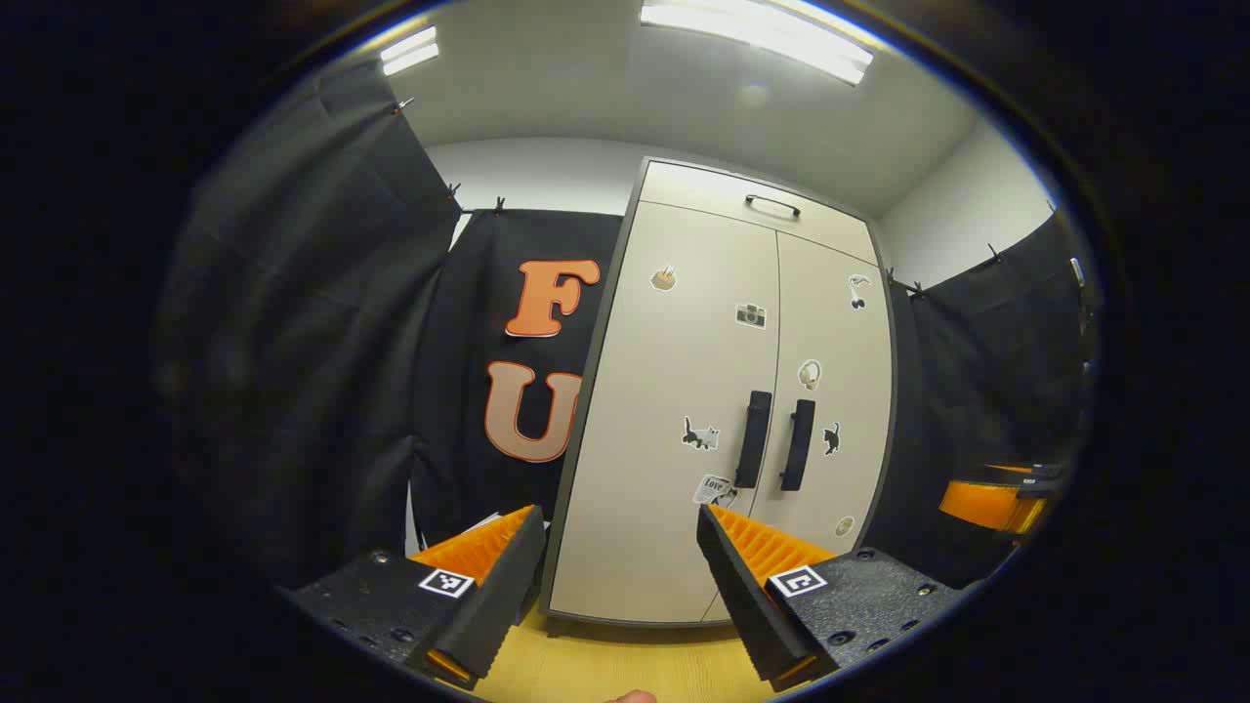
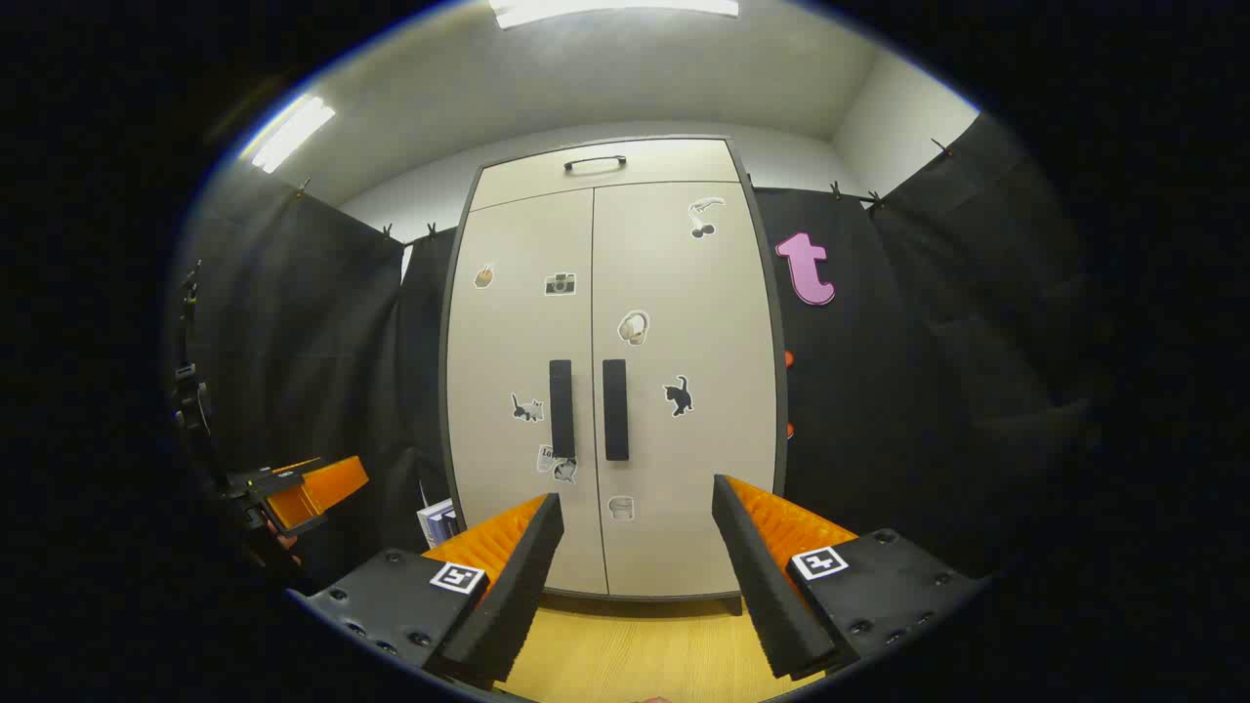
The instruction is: Open the right door of the double-door shoe cabinet with the right hand, and open the left door with the left hand.
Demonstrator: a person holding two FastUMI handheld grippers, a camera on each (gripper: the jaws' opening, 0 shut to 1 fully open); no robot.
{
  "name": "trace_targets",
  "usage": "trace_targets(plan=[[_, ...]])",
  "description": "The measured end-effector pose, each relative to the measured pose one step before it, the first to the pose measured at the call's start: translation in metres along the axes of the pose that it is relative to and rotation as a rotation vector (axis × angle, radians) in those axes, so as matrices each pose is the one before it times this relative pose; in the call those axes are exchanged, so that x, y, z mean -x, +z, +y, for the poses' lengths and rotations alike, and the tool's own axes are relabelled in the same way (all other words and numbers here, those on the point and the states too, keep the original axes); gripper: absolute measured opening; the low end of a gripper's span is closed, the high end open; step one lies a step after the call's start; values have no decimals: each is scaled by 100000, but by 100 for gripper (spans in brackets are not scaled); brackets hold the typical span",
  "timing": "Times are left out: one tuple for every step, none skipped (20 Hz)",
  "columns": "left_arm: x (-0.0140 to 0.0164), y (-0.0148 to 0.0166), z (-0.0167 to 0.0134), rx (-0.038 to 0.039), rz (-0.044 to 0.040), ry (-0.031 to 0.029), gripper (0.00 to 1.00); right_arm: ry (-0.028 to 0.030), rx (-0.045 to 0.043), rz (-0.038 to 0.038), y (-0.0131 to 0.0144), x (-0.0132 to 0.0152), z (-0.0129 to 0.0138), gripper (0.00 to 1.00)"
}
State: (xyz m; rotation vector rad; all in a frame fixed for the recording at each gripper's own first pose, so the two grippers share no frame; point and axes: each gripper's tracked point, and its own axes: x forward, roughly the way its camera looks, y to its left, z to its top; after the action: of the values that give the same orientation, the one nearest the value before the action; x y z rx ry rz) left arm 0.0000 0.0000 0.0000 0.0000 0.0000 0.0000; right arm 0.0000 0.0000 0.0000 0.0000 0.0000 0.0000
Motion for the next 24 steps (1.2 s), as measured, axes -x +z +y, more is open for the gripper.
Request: trace_targets(plan=[[-26,-9,-26,-12,23,-44,95,-30,-91,43,5,15,-14,98],[-18,8,-4,-134,112,-29,95,-69,-156,143,-53,-4,-17,98],[-37,-48,-28,-214,85,97,95,-21,-151,142,-28,31,-28,98],[97,-76,4,-143,-76,48,95,-3,-187,-50,2,-15,-33,98],[-18,134,48,19,-29,45,95,-57,-143,-162,9,-27,-32,98],[-56,28,28,51,68,-17,95,1,-29,-24,-11,30,-25,98],[64,-132,-29,44,124,-68,95,-41,-22,30,-21,-3,4,98],[6,-47,-11,1,236,30,95,-42,13,124,-95,-54,-30,98],[-89,-103,-48,-1,125,-15,95,1,12,239,-27,-21,24,98],[30,-42,-25,36,69,-126,95,8,-58,138,-75,-11,-13,98],[-14,90,-38,-34,57,-144,95,-41,-78,20,12,-32,-10,98],[77,40,-58,-121,27,-207,95,-202,-83,-25,14,19,-56,98],[-76,-48,-19,-136,-18,-139,95,-358,-12,-174,53,-15,-108,98],[-79,10,-54,-49,-72,-101,95,-349,20,-25,-23,-84,-77,98],[161,122,6,15,-93,-71,95,-55,-22,120,-51,20,-40,98],[-147,-28,-2,11,63,-19,95,45,-200,163,-30,59,17,98],[-5,-95,-16,-9,89,-66,95,128,-213,200,-59,-27,67,98],[-25,-12,-14,36,128,-14,95,188,-186,190,-100,-82,63,98],[103,66,99,106,12,-12,95,75,-105,-180,48,-23,51,98],[-38,-27,6,212,3,-38,95,-455,-164,-530,98,-35,-45,98],[-86,-243,-22,134,598,-169,95,-409,-303,-557,202,-102,21,98],[-54,-152,-46,172,559,-283,94,188,-281,-288,180,-157,188,98],[-17,40,149,254,120,8,95,316,-182,-84,258,-365,156,98],[-54,2,114,175,83,277,95,1150,626,277,298,-351,340,98]])
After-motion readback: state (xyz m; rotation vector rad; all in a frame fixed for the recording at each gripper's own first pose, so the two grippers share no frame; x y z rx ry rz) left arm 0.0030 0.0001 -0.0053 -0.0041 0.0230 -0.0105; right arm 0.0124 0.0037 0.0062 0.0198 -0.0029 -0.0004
